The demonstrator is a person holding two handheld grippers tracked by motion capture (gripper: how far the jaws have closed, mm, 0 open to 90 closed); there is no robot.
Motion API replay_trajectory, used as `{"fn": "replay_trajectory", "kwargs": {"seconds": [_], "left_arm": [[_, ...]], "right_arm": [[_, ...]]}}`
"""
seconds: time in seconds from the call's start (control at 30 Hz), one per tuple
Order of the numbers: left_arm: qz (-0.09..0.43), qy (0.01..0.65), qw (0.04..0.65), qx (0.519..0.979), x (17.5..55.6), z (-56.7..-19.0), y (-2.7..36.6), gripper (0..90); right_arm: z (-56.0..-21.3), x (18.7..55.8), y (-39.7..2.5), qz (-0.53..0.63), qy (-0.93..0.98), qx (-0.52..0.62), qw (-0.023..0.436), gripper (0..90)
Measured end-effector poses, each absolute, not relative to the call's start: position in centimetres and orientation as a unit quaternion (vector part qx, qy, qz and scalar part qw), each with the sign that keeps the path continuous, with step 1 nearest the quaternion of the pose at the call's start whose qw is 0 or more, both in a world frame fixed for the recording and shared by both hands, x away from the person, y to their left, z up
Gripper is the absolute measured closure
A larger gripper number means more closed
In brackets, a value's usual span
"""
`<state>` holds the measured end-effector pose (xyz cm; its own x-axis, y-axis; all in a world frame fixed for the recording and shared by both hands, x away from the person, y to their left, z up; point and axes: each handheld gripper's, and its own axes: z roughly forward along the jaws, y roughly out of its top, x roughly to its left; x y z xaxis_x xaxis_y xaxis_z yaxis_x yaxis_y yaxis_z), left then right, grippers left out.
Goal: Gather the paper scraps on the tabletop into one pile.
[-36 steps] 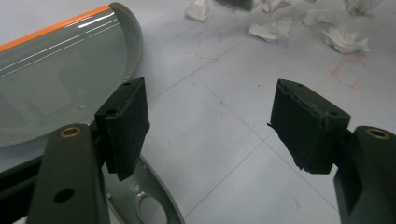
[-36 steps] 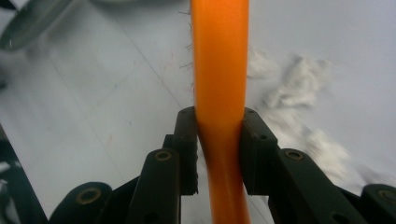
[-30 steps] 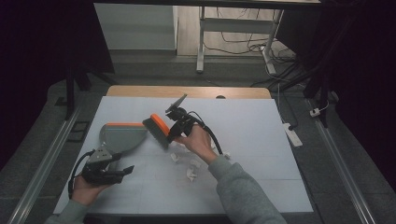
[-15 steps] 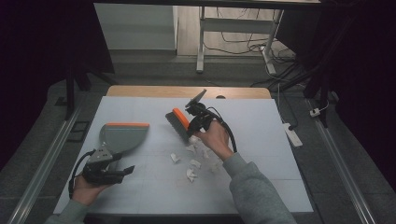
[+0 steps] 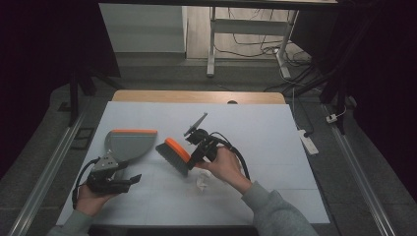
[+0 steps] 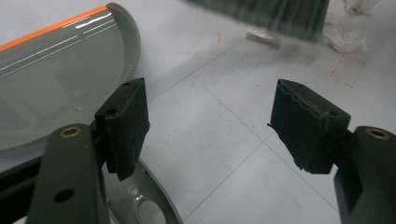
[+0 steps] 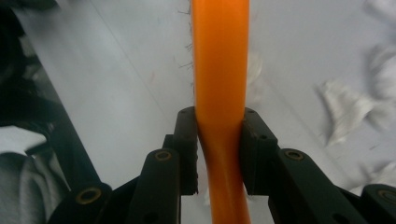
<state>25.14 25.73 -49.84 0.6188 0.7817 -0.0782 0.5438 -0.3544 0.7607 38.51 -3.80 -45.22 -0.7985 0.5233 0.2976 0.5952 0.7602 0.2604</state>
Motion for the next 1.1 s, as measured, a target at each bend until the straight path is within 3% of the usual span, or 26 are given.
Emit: {"fn": "replay_trajectory", "kwargs": {"seconds": [0.17, 0.43, 0.53, 0.8, 1.1], "left_arm": [[0.150, 0.409, 0.392, 0.811, 25.2, -49.9, 25.6, 28.5], [0.149, 0.410, 0.392, 0.810, 25.2, -50.0, 25.7, 28.5], [0.149, 0.410, 0.392, 0.810, 25.2, -50.0, 25.7, 28.4], [0.149, 0.409, 0.388, 0.813, 25.3, -50.0, 25.5, 28.3], [0.148, 0.408, 0.385, 0.814, 25.4, -50.0, 25.3, 28.3]], "right_arm": [[-46.4, 39.3, -4.4, -0.154, -0.932, -0.315, 0.091, 71.1], [-45.5, 42.2, -7.6, -0.157, -0.918, -0.365, 0.025, 71.1], [-44.5, 42.2, -9.0, -0.183, -0.913, -0.363, 0.034, 71.1], [-41.9, 37.5, -10.9, -0.203, -0.944, -0.256, 0.048, 71.2], [-44.2, 32.5, -9.2, -0.106, -0.984, -0.131, 0.053, 71.2]]}}
